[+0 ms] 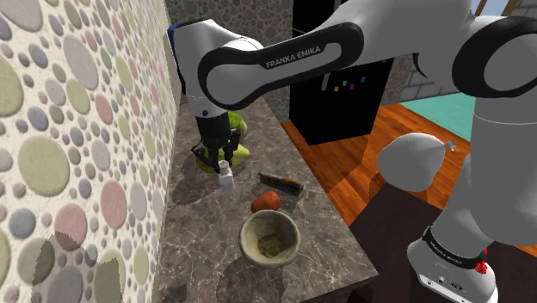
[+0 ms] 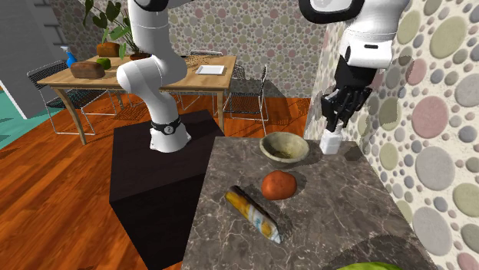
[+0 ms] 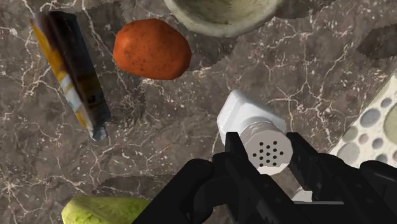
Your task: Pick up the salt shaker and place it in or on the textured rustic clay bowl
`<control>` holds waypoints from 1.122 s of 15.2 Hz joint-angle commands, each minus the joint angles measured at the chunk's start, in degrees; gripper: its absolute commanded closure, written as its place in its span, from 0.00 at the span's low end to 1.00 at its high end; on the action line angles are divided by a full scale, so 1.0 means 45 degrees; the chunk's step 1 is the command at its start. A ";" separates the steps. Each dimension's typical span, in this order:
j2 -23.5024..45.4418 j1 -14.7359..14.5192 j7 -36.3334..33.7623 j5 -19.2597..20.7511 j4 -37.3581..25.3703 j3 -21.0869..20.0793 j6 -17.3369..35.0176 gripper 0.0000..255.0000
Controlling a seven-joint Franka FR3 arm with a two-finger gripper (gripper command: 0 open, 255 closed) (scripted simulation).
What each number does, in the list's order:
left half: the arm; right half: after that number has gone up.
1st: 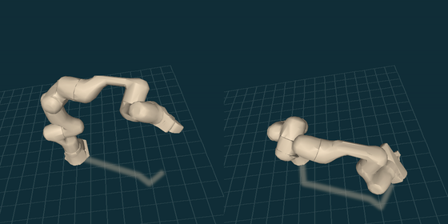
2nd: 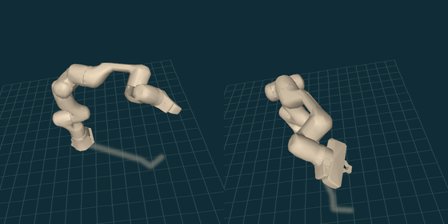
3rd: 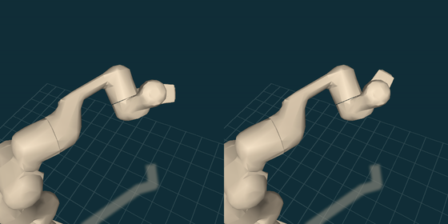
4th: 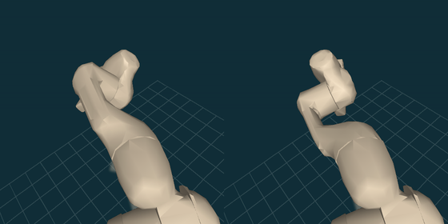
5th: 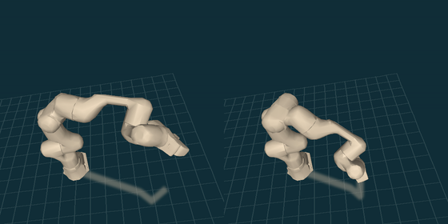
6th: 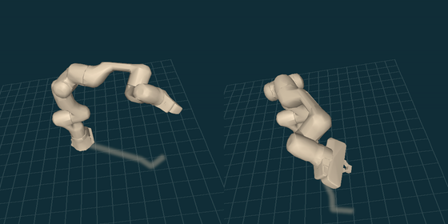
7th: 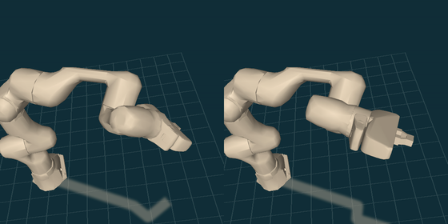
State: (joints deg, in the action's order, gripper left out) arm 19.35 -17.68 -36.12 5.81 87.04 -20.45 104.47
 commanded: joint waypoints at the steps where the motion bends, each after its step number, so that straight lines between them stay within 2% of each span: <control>1: -0.0990 0.0075 -0.0096 -0.0302 0.1143 -0.0141 0.0199 1.00; 11: -0.5874 -0.0075 -0.0316 -0.2178 0.5750 -0.0627 0.0277 1.00; 17: -0.5719 -0.0111 -0.0338 -0.2141 0.6625 -0.0659 0.1296 1.00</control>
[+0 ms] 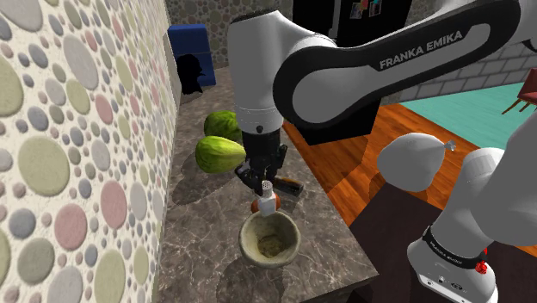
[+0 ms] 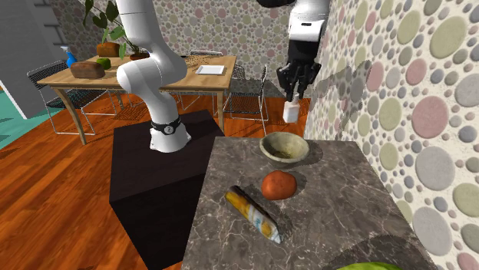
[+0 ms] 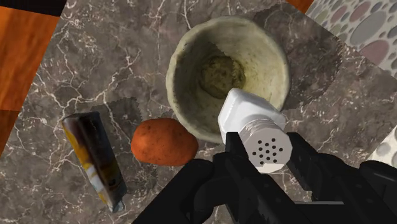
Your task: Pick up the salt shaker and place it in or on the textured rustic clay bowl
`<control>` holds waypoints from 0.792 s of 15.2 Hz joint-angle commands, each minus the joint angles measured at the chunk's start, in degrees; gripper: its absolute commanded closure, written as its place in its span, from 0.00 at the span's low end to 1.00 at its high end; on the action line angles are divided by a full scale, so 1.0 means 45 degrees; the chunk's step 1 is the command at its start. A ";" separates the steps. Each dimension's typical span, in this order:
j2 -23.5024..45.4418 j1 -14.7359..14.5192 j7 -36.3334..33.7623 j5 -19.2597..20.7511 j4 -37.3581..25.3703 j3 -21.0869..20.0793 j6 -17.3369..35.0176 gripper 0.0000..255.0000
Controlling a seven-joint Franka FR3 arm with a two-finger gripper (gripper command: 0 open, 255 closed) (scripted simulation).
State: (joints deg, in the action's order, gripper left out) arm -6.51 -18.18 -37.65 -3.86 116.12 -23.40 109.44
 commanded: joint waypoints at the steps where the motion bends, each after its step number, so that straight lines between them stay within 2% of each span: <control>1: 0.0063 -0.0004 -0.0006 0.0016 0.0299 -0.0013 0.0363 1.00; 12: 0.0656 -0.0035 -0.0145 0.0217 0.1617 -0.0113 0.2233 1.00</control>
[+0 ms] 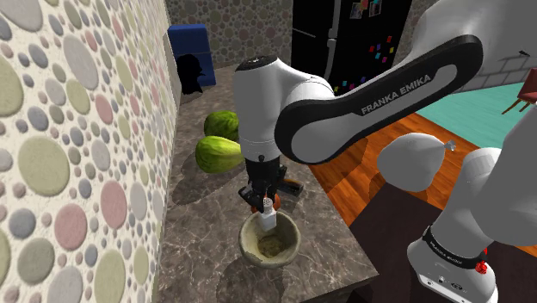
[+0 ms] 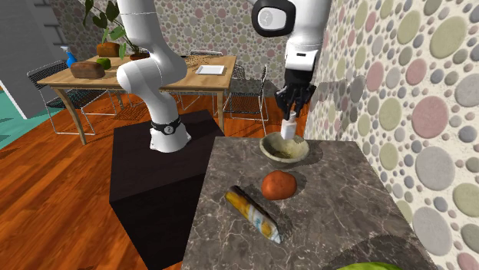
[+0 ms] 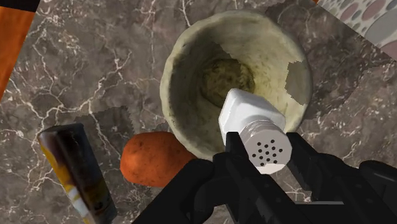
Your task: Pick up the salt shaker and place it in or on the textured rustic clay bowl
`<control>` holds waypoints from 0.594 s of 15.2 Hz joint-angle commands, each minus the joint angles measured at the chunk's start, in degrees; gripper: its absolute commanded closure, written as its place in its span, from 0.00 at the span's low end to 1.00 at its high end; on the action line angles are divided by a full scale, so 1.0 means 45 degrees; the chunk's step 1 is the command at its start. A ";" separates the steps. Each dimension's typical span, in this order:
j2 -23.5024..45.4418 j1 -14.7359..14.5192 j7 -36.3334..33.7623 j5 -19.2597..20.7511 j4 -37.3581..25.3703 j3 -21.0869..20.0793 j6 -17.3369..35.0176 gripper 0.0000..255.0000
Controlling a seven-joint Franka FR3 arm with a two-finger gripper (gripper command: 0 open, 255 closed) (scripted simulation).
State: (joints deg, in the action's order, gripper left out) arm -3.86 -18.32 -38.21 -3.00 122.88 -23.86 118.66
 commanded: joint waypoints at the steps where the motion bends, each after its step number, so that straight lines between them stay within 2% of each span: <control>1: 0.0138 -0.0005 -0.0039 0.0056 0.0217 -0.0018 0.0353 1.00; 4: 0.0365 -0.0012 -0.0104 0.0149 0.0506 -0.0041 0.0852 1.00; 9: 0.0365 -0.0013 -0.0104 0.0149 0.0506 -0.0040 0.0852 1.00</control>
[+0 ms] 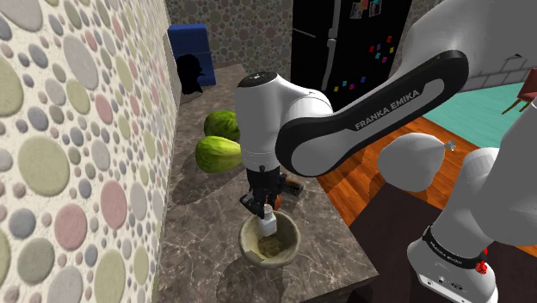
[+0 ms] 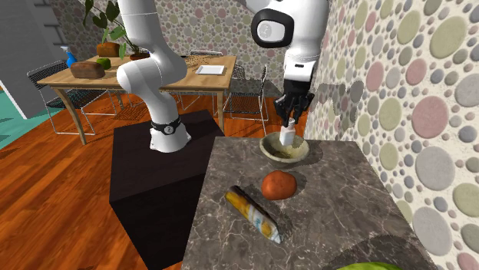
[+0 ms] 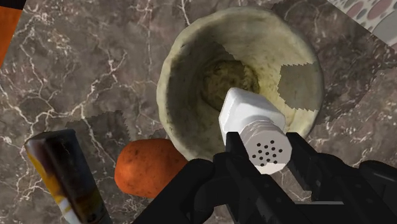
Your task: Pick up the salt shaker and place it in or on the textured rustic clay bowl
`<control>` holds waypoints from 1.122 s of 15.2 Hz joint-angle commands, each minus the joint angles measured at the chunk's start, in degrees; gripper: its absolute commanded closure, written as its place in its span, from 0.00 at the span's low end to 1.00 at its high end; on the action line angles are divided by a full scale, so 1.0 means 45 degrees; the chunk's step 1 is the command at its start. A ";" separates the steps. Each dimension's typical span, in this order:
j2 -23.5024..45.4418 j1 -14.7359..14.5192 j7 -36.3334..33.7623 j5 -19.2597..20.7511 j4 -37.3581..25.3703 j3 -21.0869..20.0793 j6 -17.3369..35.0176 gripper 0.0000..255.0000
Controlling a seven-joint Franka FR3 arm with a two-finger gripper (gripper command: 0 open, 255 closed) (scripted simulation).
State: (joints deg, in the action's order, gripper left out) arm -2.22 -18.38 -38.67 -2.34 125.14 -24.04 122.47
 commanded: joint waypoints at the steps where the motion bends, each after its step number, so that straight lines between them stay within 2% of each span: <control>1: 0.0001 -0.0001 -0.0002 0.0001 0.0003 -0.0001 0.0006 1.00; 3: 0.0001 0.0000 -0.0001 0.0000 0.0003 -0.0001 0.0004 1.00; 4: 0.0001 0.0000 -0.0001 0.0000 0.0003 -0.0001 0.0004 0.00; 9: 0.0001 0.0000 -0.0001 0.0000 0.0003 -0.0001 0.0004 0.00; 13: -0.0618 0.0039 0.0184 -0.0233 -0.1036 0.0085 -0.1608 0.00; 17: -0.0618 0.0038 0.0183 -0.0233 -0.1036 0.0086 -0.1608 0.00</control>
State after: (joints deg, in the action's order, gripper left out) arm -4.94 -18.21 -37.87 -3.36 120.53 -23.66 115.36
